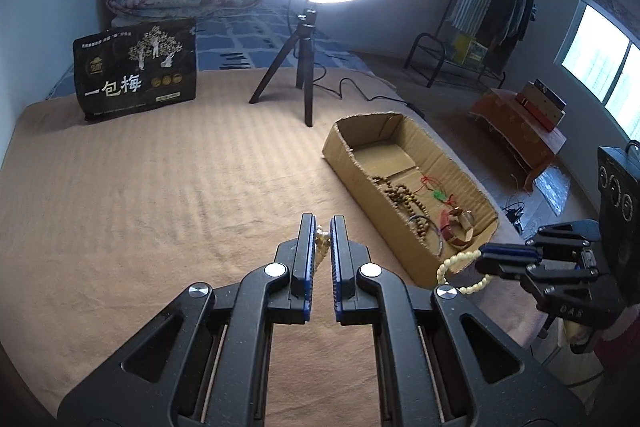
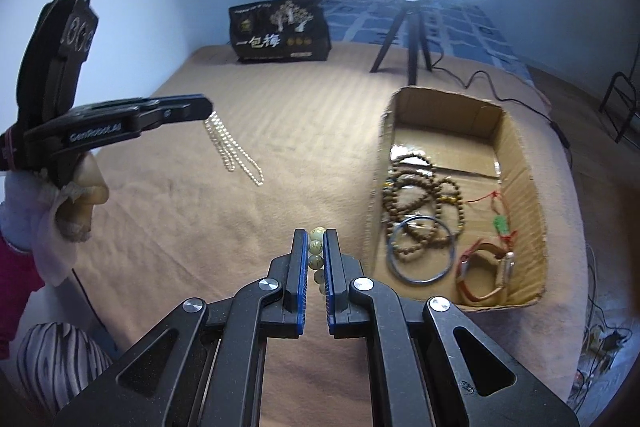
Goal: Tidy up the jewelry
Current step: 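Lift and carry the bracelet with the right tool and the pearl necklace with the left tool into the box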
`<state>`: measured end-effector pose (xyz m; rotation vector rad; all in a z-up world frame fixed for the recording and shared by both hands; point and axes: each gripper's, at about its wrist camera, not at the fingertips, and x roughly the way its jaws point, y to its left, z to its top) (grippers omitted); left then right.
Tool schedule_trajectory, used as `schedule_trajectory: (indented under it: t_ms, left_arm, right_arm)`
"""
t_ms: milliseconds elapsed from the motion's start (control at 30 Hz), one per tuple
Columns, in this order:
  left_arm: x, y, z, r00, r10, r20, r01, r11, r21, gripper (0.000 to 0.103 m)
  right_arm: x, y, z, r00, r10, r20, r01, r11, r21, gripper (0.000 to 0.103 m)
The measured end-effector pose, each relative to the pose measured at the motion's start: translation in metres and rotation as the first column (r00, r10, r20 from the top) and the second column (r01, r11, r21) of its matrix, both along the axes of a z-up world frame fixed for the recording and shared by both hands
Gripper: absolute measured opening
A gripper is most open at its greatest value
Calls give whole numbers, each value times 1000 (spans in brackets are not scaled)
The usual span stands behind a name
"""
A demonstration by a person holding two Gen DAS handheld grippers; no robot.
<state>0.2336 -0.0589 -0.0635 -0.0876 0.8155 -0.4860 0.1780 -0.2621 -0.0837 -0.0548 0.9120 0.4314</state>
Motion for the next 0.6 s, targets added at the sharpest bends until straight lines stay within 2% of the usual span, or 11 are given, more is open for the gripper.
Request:
schedule_trajectory:
  t_ms: [267,600]
  left_arm:
    - [9,-27,13,999,-40,27,41,999,-15,5]
    - [45,-80,26,993,-98,61,98,995,-7,5]
  right_arm:
    - [21,-33,15,997,-64,43,65,998,-15,6]
    - [62,-69,19,989,-133,66,135,991,-26,6]
